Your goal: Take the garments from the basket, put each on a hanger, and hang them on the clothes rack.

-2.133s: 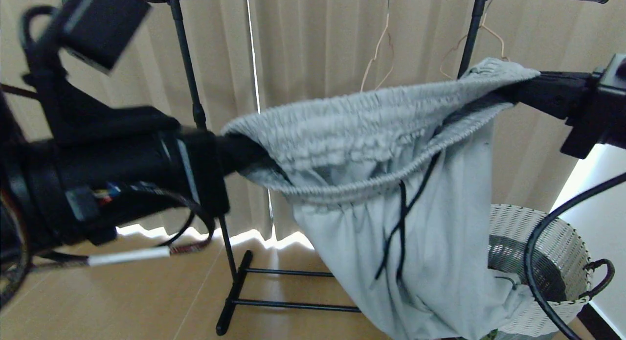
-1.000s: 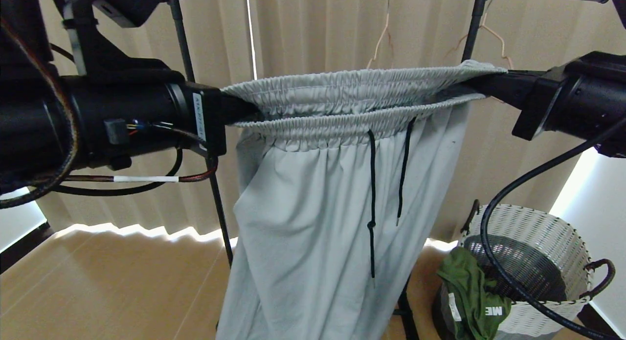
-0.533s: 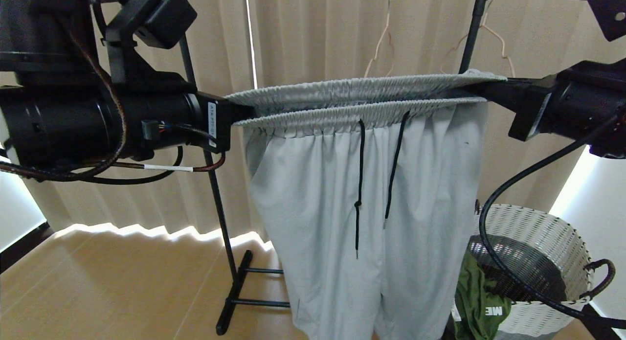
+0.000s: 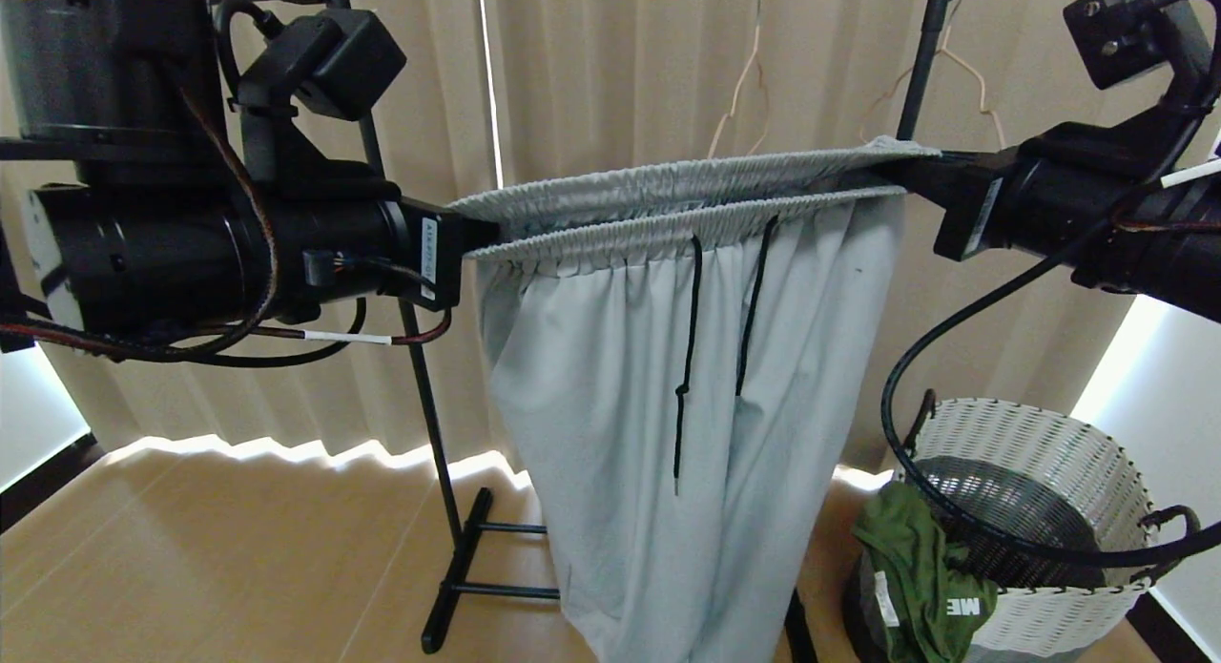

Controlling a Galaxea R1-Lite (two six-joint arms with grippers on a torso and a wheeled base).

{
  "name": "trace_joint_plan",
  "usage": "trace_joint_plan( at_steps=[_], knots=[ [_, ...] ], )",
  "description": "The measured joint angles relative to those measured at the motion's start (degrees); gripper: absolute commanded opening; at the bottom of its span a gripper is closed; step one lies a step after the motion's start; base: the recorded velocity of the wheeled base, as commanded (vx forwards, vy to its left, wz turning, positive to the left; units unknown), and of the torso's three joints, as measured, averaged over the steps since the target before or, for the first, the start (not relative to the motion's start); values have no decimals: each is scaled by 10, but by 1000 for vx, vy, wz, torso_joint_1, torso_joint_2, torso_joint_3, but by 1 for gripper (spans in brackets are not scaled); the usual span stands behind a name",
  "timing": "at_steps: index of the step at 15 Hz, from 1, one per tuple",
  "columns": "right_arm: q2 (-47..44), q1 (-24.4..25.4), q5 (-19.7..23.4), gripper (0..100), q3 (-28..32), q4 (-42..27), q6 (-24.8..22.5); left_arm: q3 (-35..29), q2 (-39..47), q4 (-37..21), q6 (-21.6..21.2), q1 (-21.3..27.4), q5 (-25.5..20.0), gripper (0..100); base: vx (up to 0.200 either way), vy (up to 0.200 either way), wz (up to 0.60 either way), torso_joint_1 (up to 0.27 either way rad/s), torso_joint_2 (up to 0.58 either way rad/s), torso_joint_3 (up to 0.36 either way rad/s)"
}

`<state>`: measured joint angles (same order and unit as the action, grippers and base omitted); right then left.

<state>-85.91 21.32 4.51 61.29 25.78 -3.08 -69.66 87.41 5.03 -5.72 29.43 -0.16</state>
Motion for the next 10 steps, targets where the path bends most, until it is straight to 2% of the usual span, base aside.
trace_joint_plan(
  at_steps=[6, 8, 10],
  knots=[
    [-30, -1, 3, 0, 28, 1, 1, 43, -35, -3, 13, 28, -9, 0, 0, 0, 0, 0, 0, 0],
    [-58, 0, 4, 0, 59, 1, 1, 67, -65, -3, 42, 62, -50, 0, 0, 0, 0, 0, 0, 0],
    [-87, 3, 4, 0, 95, 2, 2, 77, -88, -3, 47, 74, -80, 0, 0, 0, 0, 0, 0, 0]
  ],
)
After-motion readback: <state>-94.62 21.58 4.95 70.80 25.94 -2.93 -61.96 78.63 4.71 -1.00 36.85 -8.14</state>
